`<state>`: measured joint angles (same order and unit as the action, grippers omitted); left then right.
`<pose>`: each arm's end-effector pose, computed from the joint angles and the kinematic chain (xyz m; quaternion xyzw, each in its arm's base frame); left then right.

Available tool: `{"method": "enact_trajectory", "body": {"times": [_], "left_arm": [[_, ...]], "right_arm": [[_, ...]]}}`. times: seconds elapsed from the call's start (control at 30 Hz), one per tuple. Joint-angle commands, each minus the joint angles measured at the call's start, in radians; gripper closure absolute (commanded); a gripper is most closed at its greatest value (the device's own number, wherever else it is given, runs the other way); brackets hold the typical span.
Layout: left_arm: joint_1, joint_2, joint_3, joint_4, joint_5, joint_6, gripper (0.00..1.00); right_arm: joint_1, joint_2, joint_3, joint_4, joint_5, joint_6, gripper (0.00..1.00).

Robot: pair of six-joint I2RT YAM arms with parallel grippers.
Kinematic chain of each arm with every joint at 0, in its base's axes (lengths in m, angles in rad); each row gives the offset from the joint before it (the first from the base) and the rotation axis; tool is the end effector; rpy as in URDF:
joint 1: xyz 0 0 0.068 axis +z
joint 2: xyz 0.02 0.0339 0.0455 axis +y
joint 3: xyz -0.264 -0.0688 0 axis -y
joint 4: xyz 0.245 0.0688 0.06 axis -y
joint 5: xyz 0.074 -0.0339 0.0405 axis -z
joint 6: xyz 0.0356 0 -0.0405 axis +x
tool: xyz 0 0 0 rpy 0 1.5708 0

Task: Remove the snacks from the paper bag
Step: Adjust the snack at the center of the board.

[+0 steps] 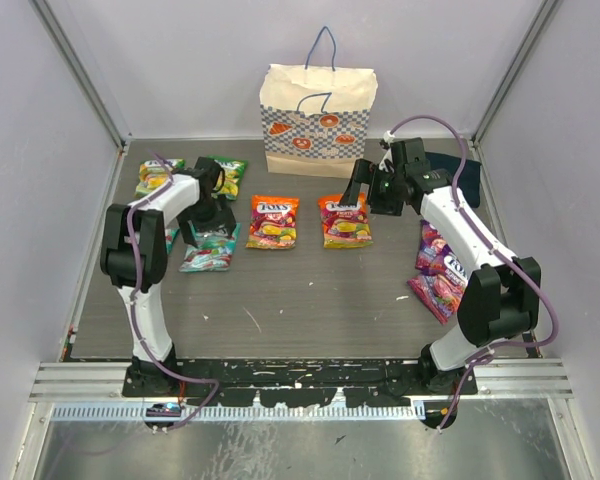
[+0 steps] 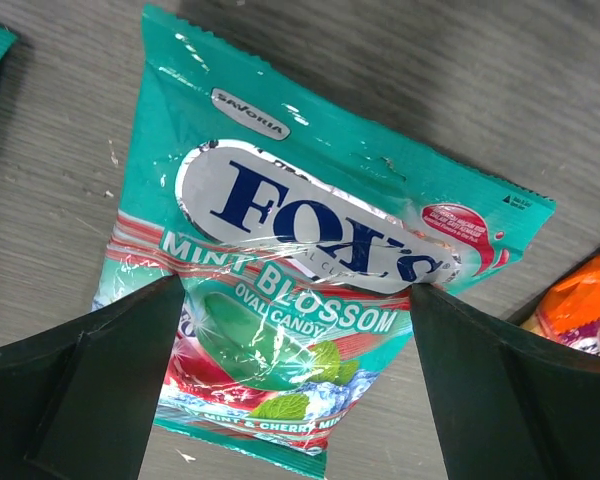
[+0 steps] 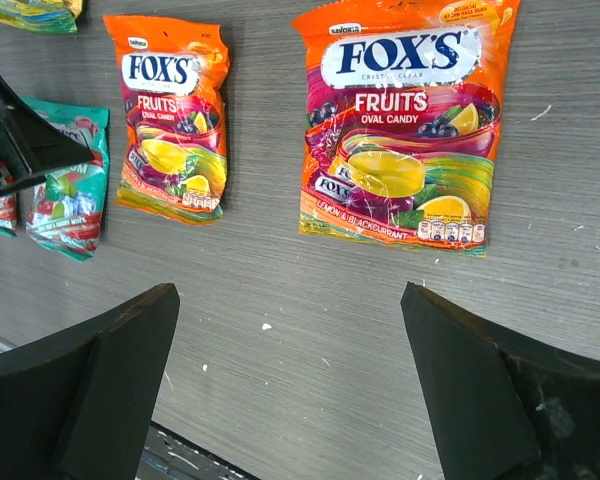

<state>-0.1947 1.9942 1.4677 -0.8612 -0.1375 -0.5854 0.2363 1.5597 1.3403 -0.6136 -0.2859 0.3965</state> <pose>0.3839 -0.0707 0.1755 -0.1990 0.9733 0.0286 0.1104 0.3302 0.0898 0.3027 0.0227 0.9244 0.2373 0.2978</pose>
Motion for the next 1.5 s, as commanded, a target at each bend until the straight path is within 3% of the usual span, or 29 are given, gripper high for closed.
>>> {"method": "enact_trajectory", "body": {"times": [0.0, 0.3, 0.47, 0.6, 0.73, 0.93, 1.07, 1.2, 1.47], "left_arm": [[0.012, 0.071, 0.079, -0.039, -0.077, -0.063, 0.02], [0.039, 0.14, 0.219, -0.065, -0.083, -0.02, 0.02], [0.042, 0.069, 0.306, -0.062, -0.05, 0.112, 0.02], [0.044, -0.02, 0.377, -0.16, -0.03, 0.224, 0.02], [0.089, -0.215, 0.208, -0.145, -0.023, 0.255, 0.02], [0.308, -0.432, -0.129, -0.017, 0.074, 0.195, 0.02], [0.4, -0.425, -0.178, 0.018, 0.055, 0.193, 0.02], [0.424, -0.377, -0.206, 0.072, -0.026, 0.232, 0.02], [0.428, -0.196, -0.173, 0.15, 0.0, 0.211, 0.02]], "right_arm": [[0.004, -0.059, 0.004, 0.03, 0.001, 0.002, 0.0], [0.004, -0.065, -0.002, 0.029, -0.004, -0.004, 0.0], [0.005, -0.063, -0.008, 0.031, -0.008, -0.008, 0.0], [0.004, -0.056, -0.008, 0.04, -0.017, -0.011, 0.0], [0.004, -0.051, -0.011, 0.06, -0.026, -0.017, 0.0], [0.005, -0.036, -0.049, 0.101, -0.075, -0.021, 0.0], [0.004, -0.059, -0.097, 0.126, -0.106, -0.024, 0.0], [0.005, -0.073, -0.156, 0.158, -0.117, -0.024, 0.0], [0.004, -0.076, -0.154, 0.175, -0.117, -0.013, 0.0]]}}
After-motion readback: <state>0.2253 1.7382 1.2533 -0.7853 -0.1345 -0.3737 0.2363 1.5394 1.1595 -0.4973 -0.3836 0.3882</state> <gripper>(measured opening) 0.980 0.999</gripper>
